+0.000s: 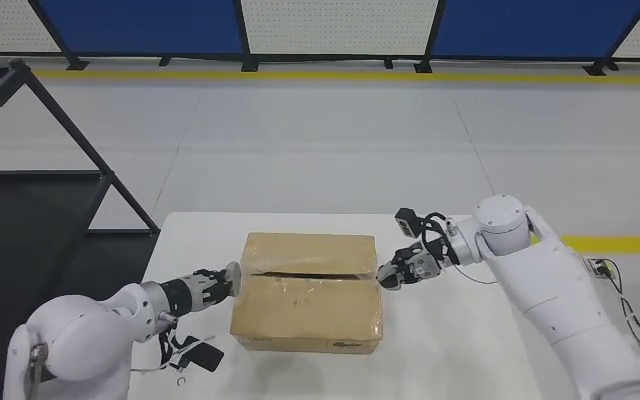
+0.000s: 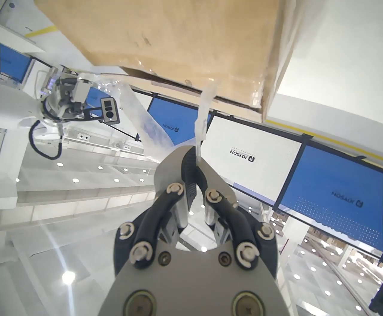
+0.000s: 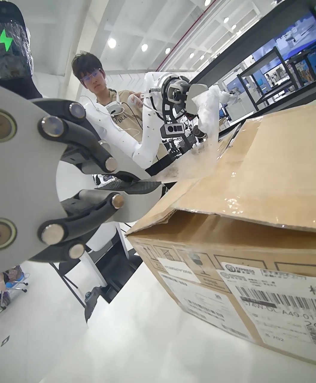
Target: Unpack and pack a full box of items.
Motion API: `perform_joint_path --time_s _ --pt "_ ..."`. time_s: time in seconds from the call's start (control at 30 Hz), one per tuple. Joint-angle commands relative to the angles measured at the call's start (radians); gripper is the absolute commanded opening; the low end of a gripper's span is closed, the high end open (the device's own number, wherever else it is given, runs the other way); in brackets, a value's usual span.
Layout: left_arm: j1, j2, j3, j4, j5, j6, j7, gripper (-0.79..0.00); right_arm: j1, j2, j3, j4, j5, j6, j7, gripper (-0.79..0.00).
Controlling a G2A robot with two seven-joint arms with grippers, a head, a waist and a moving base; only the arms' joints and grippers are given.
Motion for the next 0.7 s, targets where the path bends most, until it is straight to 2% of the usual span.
perform_joint_path --time_s 0.0,0.27,0.53,0.67 --pt "-0.010 0.003 -0.003 0.010 -0.017 -0.012 0.026 -0.785 0.025 0.002 -0.053 0.024 0.029 0.000 0.000 -0.785" --pt "-0.037 0.016 -0.003 0.044 -0.112 -0.037 0.097 -0.785 0.094 0.015 -0.204 0.059 0.189 0.000 0.000 -0.785" --pt "-0.055 0.029 -0.036 0.068 -0.257 -0.070 0.138 -0.785 0.143 0.048 -0.335 0.066 0.335 0.000 0.000 -0.785" --pt "-0.054 0.041 -0.028 0.086 -0.309 -0.085 0.138 -0.785 0.161 0.066 -0.401 0.058 0.416 0.000 0.000 -0.785"
